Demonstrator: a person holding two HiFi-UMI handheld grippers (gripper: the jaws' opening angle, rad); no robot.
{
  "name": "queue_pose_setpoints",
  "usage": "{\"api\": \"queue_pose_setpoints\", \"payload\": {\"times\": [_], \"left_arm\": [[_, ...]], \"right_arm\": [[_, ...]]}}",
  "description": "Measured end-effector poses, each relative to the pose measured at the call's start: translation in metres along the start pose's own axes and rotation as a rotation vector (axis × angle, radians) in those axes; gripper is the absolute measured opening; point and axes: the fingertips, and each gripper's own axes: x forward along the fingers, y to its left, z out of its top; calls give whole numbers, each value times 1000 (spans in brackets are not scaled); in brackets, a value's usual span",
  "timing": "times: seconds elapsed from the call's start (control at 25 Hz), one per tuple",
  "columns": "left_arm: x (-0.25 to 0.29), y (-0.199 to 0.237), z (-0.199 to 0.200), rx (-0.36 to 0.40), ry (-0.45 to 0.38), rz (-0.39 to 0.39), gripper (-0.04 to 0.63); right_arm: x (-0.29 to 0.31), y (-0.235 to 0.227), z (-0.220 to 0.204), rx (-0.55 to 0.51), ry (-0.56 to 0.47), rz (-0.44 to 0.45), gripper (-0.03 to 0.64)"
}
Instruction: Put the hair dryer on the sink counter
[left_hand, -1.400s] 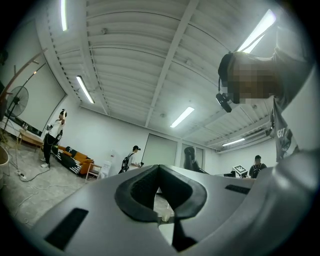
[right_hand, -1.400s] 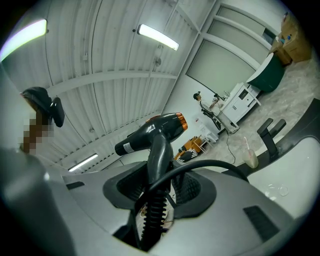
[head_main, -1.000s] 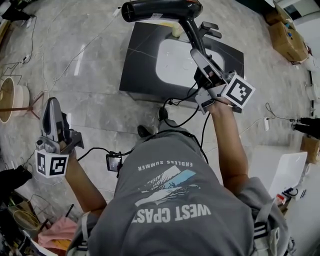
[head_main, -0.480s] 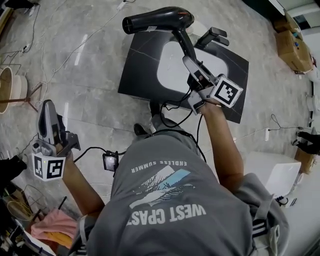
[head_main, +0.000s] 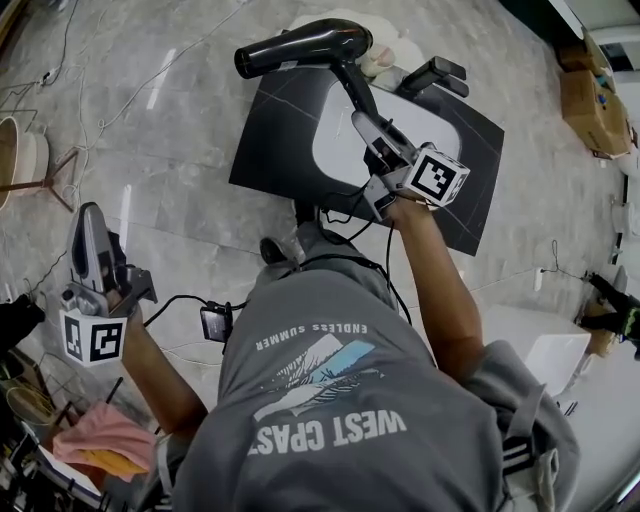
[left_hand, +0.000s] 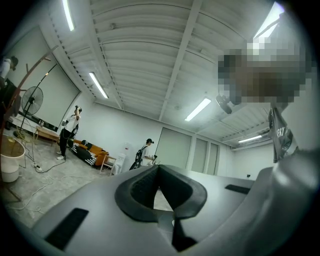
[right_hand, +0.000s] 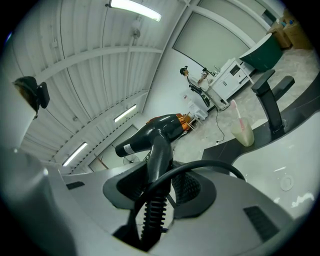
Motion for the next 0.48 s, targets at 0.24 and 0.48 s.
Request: {"api": "queue_pose_setpoints", "payload": {"times": [0.24, 0.48], "left_arm": [[3, 5, -12, -9, 19, 32, 15], [3, 11, -22, -19, 44, 65, 15]], "right_arm": [[18, -27, -15, 18, 43, -10, 167], [35, -49, -31, 24, 87, -8, 167]]}}
